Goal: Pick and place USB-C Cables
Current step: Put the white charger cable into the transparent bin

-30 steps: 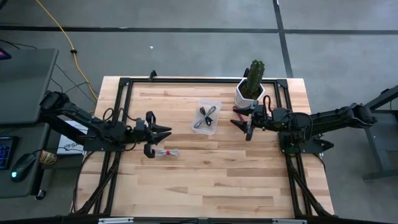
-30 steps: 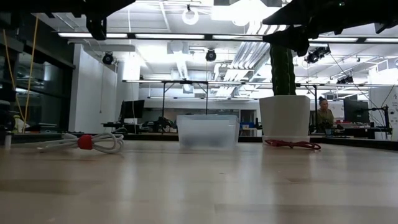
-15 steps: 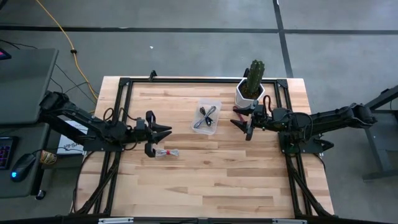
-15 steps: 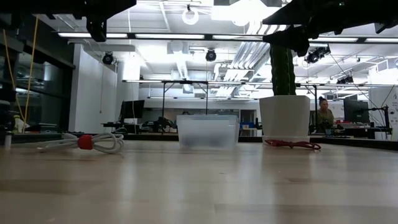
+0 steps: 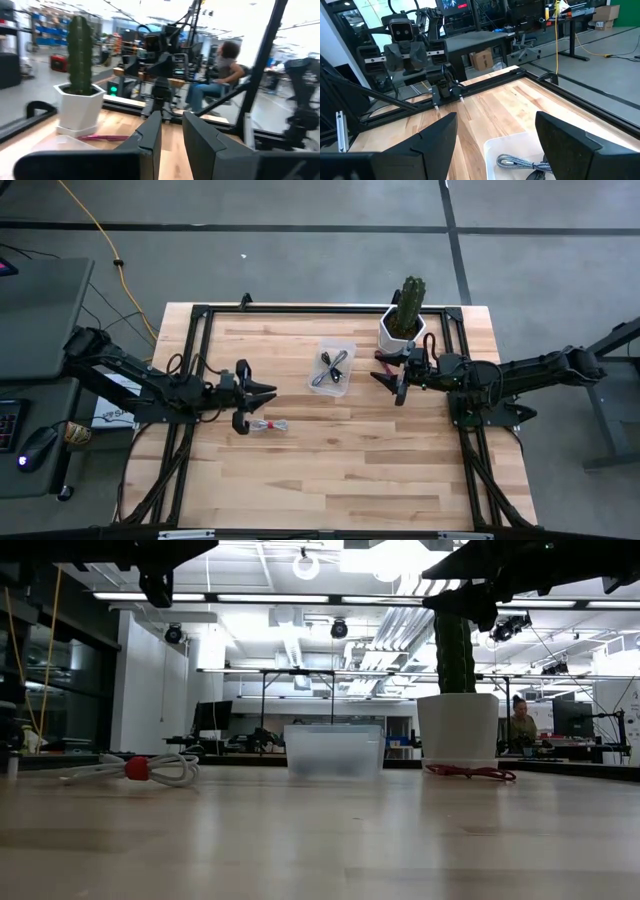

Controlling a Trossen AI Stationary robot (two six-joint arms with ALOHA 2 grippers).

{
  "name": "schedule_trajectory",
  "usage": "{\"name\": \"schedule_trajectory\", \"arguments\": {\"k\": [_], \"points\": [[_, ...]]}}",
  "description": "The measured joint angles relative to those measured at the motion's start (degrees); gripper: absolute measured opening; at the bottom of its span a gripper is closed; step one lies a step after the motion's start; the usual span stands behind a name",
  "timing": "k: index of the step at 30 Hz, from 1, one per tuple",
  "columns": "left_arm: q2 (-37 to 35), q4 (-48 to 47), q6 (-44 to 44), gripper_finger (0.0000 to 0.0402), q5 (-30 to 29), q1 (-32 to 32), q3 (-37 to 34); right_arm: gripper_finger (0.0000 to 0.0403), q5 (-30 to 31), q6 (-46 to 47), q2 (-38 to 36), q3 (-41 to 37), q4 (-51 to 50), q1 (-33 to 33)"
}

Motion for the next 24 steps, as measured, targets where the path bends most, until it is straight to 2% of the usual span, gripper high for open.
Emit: {"name": "schedule_trajectory", "arguments": {"k": [6, 19, 24], "points": [[0.05, 0.04, -1.51, 0.0090, 4.11, -0.02, 0.00, 0.0261, 0.02, 0.00, 0.00, 0.00, 0.00, 0.00], [4.39, 3.24, -3.02, 0.0215, 4.08, -0.02, 0.04, 0.0261, 0.16, -0.02, 0.00, 0.00, -0.02, 0.00], [4.37, 2.94, -3.99, 0.0229, 7.59, 0.00, 0.23, 0.0261, 0.15, -0.02, 0.00, 0.00, -0.04, 0.00]]}}
